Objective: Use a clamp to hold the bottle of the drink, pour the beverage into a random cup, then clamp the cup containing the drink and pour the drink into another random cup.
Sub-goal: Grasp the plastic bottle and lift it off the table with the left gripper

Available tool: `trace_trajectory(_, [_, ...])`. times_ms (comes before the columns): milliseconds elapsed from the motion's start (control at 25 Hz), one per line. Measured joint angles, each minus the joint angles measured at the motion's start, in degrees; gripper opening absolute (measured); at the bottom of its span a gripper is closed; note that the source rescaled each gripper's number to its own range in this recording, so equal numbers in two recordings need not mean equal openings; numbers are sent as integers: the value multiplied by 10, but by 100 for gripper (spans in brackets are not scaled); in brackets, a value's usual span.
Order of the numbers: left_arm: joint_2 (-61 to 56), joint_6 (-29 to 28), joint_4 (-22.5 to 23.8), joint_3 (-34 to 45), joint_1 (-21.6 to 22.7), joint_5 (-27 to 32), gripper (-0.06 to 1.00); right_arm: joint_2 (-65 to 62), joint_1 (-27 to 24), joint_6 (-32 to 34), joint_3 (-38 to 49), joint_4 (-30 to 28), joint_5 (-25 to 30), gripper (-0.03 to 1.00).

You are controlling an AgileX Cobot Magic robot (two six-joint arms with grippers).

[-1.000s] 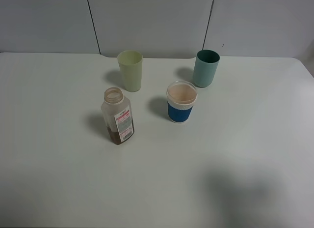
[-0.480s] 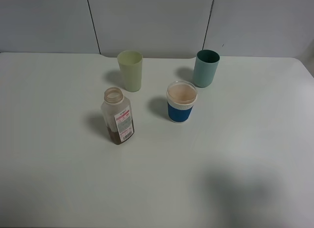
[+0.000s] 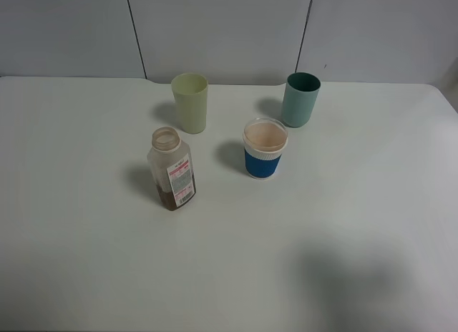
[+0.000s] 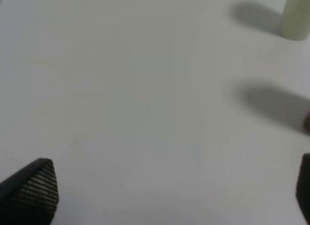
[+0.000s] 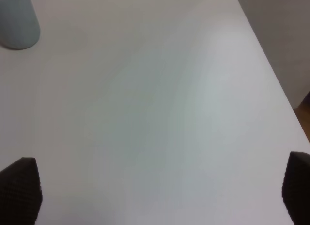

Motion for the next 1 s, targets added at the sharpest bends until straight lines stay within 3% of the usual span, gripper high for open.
trace_trajectory(1000, [0,0,0,0,0,0,100,0,0,0,0,0,0,100])
